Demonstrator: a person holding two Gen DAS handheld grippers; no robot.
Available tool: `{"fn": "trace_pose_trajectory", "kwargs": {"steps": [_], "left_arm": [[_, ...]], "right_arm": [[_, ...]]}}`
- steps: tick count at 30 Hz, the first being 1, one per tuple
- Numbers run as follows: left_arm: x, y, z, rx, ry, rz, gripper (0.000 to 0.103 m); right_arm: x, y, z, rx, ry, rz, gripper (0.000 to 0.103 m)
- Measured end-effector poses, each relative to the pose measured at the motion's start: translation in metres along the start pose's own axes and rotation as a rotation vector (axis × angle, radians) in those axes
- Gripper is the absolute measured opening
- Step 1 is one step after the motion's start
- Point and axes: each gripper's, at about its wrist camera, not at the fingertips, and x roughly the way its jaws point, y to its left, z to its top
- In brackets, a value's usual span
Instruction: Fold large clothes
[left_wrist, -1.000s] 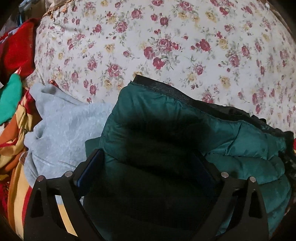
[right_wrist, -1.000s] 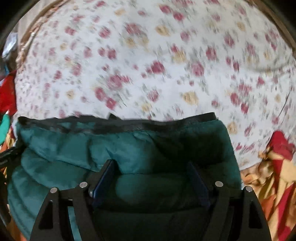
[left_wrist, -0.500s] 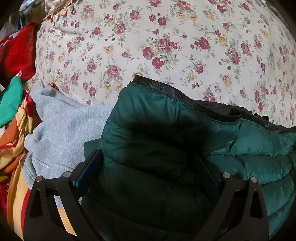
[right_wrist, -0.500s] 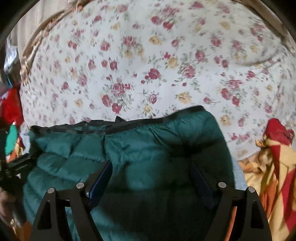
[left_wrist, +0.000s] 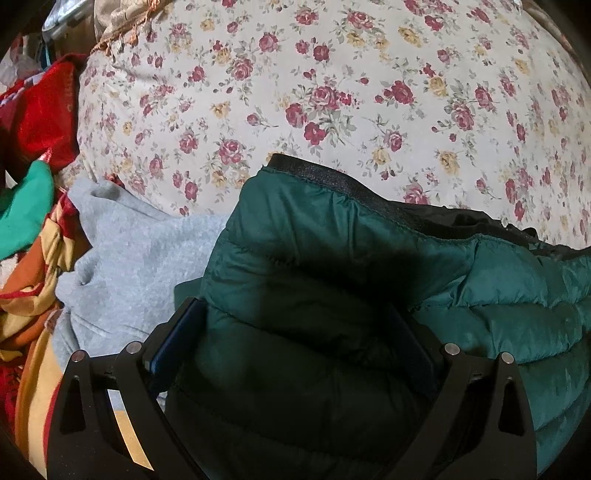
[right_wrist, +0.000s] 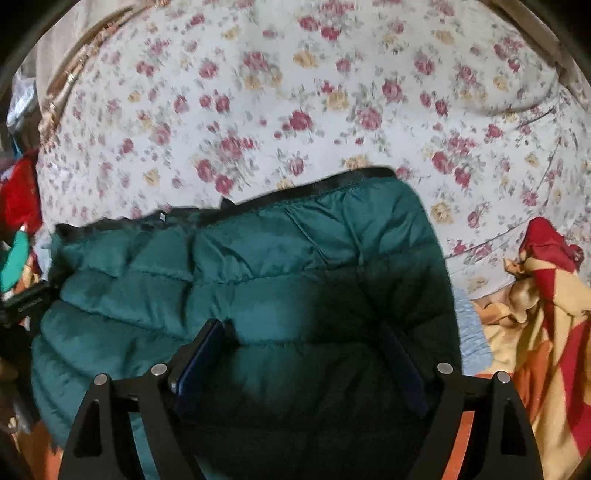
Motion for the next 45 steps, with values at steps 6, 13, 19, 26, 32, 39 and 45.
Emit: {"fn": "trace_pose_trajectory", "kwargs": {"steps": [6, 13, 19, 26, 32, 39, 45], "left_arm": [[-0.021, 0.003, -0.006, -0.002, -0.026, 0.006, 0.098], [-0.041, 0.004, -0.017, 0.017, -0.032, 0.002, 0.098], [-0.061, 0.005, -0.027, 0.052, -0.067, 0.016, 0.098], [-0.079, 0.008, -0.039, 0.052, -0.079, -0.009, 0.098], [-0.083, 0.012, -0.05, 0.04, -0.058, -0.021, 0.098], [-0.082, 0.018, -0.056, 0.024, -0.033, -0.027, 0.098], [-0.084, 0.018, -0.059, 0.028, -0.025, -0.029, 0.098]], "right_arm": [[-0.037, 0.001, -0.016, -0.004, -0.04, 0.003, 0.084], [-0.009, -0.01, -0.037, 0.026, 0.06, -0.026, 0.084], [-0.026, -0.009, -0.036, 0.034, 0.033, -0.036, 0.084], [-0.06, 0.002, -0.039, -0.009, -0.021, -0.044, 0.084], [-0.058, 0.009, -0.05, -0.024, -0.002, -0.045, 0.085], [-0.033, 0.002, -0.064, 0.023, 0.062, -0.048, 0.094], [-0.038, 0.002, -0.065, 0.033, 0.061, -0.048, 0.094]]}}
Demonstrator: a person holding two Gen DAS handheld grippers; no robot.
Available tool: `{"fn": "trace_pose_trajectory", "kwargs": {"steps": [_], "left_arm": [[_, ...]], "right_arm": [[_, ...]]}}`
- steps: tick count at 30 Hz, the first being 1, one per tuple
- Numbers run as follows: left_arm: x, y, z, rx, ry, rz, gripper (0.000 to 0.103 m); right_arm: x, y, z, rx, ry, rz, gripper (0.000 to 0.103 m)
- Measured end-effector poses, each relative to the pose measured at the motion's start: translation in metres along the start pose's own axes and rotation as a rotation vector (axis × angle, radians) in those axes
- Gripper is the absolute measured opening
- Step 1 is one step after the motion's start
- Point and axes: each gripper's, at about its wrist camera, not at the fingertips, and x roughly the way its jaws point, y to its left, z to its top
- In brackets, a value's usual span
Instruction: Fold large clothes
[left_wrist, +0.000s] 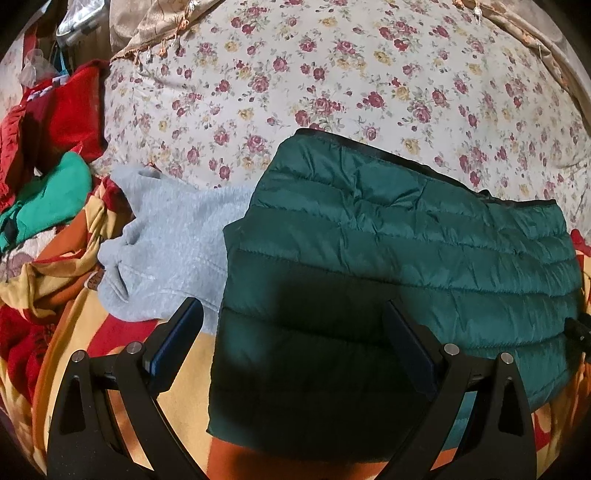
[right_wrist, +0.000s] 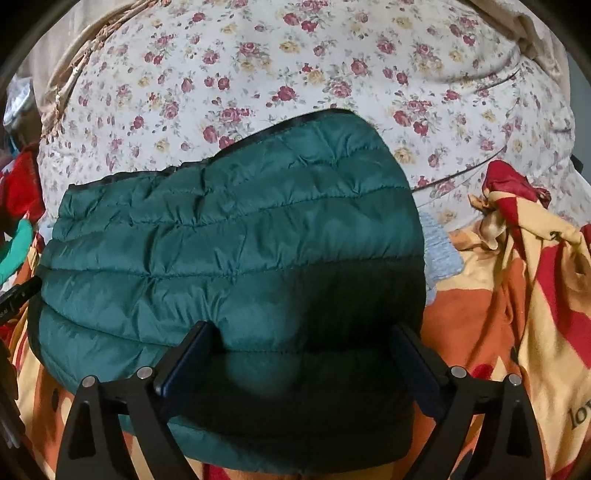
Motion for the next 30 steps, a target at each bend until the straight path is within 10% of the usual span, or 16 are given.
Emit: {"fn": "trace_pose_trajectory", "kwargs": {"steps": [16, 30], "left_arm": [[0.054, 0.054, 0.01, -0.273, 0.208, -0.328, 0.098], [0.089, 0.07, 0.005, -0.318, 0.233, -0.484, 0.103]], "right_arm": [[0.026, -0.032, 0.021, 0.069, 0.045, 0.102, 0.103], [0.08, -0.056, 0.035, 0.13, 0.104, 0.298, 0.103]]}}
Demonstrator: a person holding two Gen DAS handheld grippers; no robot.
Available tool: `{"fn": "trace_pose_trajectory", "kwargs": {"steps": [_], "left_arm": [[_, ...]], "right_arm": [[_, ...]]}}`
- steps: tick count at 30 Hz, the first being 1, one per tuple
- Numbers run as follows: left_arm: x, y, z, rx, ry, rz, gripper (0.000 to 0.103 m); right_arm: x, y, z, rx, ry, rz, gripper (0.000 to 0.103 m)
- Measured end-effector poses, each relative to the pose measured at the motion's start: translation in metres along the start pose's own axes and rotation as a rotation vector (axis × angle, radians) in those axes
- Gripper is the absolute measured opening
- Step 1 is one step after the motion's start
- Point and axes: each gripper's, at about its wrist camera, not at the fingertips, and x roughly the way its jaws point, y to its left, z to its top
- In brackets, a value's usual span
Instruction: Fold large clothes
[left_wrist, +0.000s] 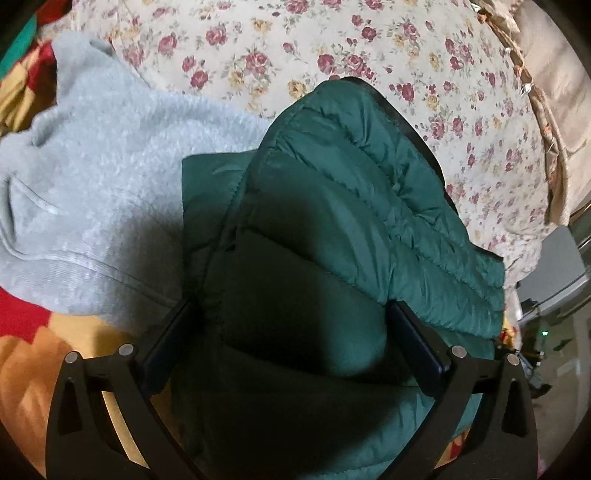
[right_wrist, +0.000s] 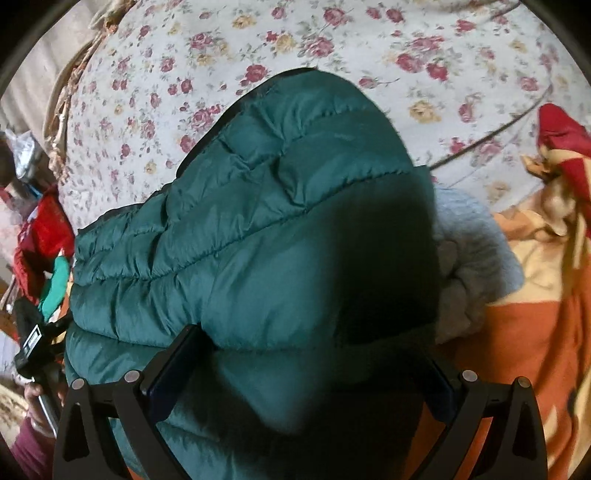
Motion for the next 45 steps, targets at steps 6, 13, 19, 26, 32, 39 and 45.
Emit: {"fn": "trace_pose_trajectory", "kwargs": {"steps": [6, 13, 19, 26, 32, 39, 45], "left_arm": [[-0.01, 0.017, -0.003, -0.059, 0.004, -0.052, 0.103], [-0.004, 0.021, -0.004, -0.083, 0.001, -0.061, 0.103], [0.005, 0.012, 0.001, -0.073, 0.065, -0.085, 0.096], [-0.025, 0.002, -0.003, -0.049, 0.023, -0.16, 0.044], [-0.064, -0.023, -0.012, 0.035, 0.005, -0.153, 0.035], [-0.123, -0.036, -0.041, 0.075, 0.047, -0.201, 0.033], [-0.158, -0.029, -0.084, 0.103, 0.106, -0.113, 0.039]], "right_arm": [[0.011, -0.003, 0.01, -0.026, 0.039, 0.059, 0.103], [0.017, -0.01, 0.01, -0.014, 0.046, 0.103, 0.103], [0.014, -0.009, 0.009, -0.006, 0.05, 0.132, 0.1], [-0.02, 0.012, 0.003, -0.049, 0.004, 0.162, 0.048], [-0.061, 0.031, -0.009, -0.071, -0.037, 0.189, 0.04], [-0.128, 0.056, -0.052, -0.105, -0.027, 0.242, 0.039], [-0.155, 0.061, -0.103, -0.078, 0.069, 0.212, 0.043]]}}
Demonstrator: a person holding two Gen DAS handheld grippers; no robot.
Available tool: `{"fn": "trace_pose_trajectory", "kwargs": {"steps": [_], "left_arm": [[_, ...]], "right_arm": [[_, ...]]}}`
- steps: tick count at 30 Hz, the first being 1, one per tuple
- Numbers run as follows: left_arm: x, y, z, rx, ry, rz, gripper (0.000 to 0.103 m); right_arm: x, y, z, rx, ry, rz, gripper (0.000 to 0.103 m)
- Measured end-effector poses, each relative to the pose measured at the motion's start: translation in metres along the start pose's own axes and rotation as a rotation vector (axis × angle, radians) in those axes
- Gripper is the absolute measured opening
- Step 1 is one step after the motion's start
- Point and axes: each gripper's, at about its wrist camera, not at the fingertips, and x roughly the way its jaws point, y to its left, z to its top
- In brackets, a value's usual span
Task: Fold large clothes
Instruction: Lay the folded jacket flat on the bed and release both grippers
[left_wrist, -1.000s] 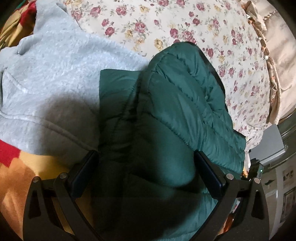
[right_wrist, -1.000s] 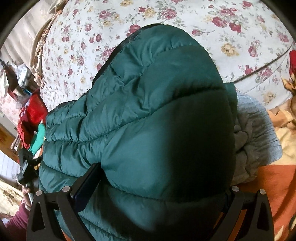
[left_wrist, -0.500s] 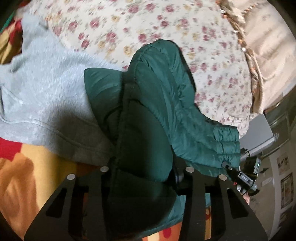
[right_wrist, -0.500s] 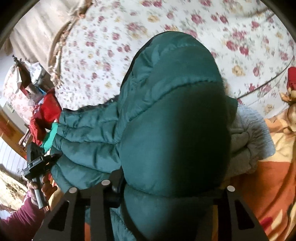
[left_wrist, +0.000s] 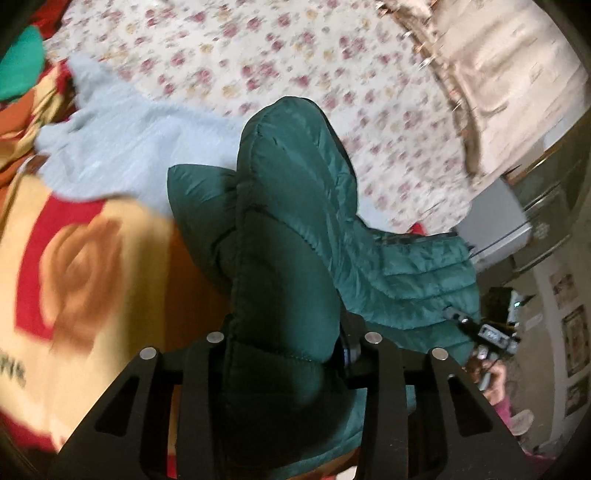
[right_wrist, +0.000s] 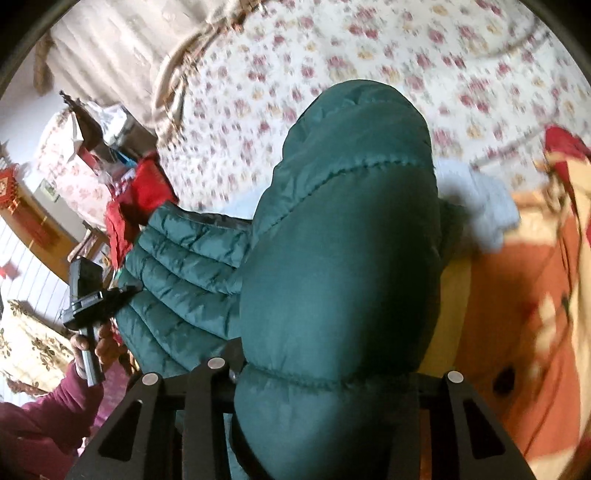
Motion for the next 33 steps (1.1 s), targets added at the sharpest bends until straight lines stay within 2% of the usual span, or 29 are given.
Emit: {"fn": "trace_pose_trajectory", "kwargs": {"steps": [1, 2, 3, 4, 5, 6, 10, 11, 14, 18, 21, 23, 28, 33], "left_arm": [[0.002, 0.002, -0.006, 0.008, 0.012, 0.044, 0.041], [0.007, 0.003, -0.011, 0.015, 0.023, 0.097, 0.047], [0.013, 0.005, -0.015, 0.011, 0.029, 0.143, 0.055], [0.02, 0.008, -0.019, -0.002, 0.029, 0.195, 0.062], [0.027, 0.011, -0.022, -0.013, 0.023, 0.234, 0.072], [0.031, 0.013, -0.024, -0.021, 0.006, 0.266, 0.08], [0.025, 0.001, -0.029, 0.002, -0.062, 0.365, 0.083], [0.017, -0.009, -0.032, 0.036, -0.09, 0.406, 0.083], [-0.005, -0.035, -0.038, 0.123, -0.171, 0.455, 0.083], [-0.021, -0.06, -0.046, 0.195, -0.252, 0.486, 0.083], [-0.019, -0.075, -0.052, 0.23, -0.294, 0.496, 0.083], [-0.012, -0.086, -0.055, 0.244, -0.293, 0.496, 0.083], [0.001, -0.105, -0.069, 0.27, -0.283, 0.492, 0.083], [0.007, -0.117, -0.08, 0.285, -0.303, 0.498, 0.083]], "right_arm": [[0.005, 0.0, -0.008, 0.003, 0.009, -0.069, 0.047], [0.009, -0.002, -0.013, 0.006, 0.014, -0.131, 0.058], [0.018, -0.005, -0.018, 0.014, 0.031, -0.21, 0.067], [0.033, -0.011, -0.024, 0.017, 0.055, -0.295, 0.072], [0.042, -0.014, -0.027, 0.021, 0.061, -0.326, 0.082], [0.051, -0.018, -0.032, 0.034, 0.049, -0.343, 0.087], [0.044, -0.006, -0.032, 0.048, -0.003, -0.415, 0.088], [0.039, 0.001, -0.031, 0.035, -0.012, -0.442, 0.088], [0.013, 0.028, -0.028, -0.04, -0.07, -0.54, 0.088], [-0.022, 0.06, -0.027, -0.103, -0.163, -0.557, 0.089], [-0.029, 0.09, -0.029, -0.122, -0.212, -0.521, 0.093], [-0.027, 0.109, -0.034, -0.143, -0.234, -0.502, 0.096], [-0.004, 0.142, -0.05, -0.187, -0.248, -0.507, 0.097], [0.014, 0.15, -0.065, -0.147, -0.252, -0.467, 0.097]]}}
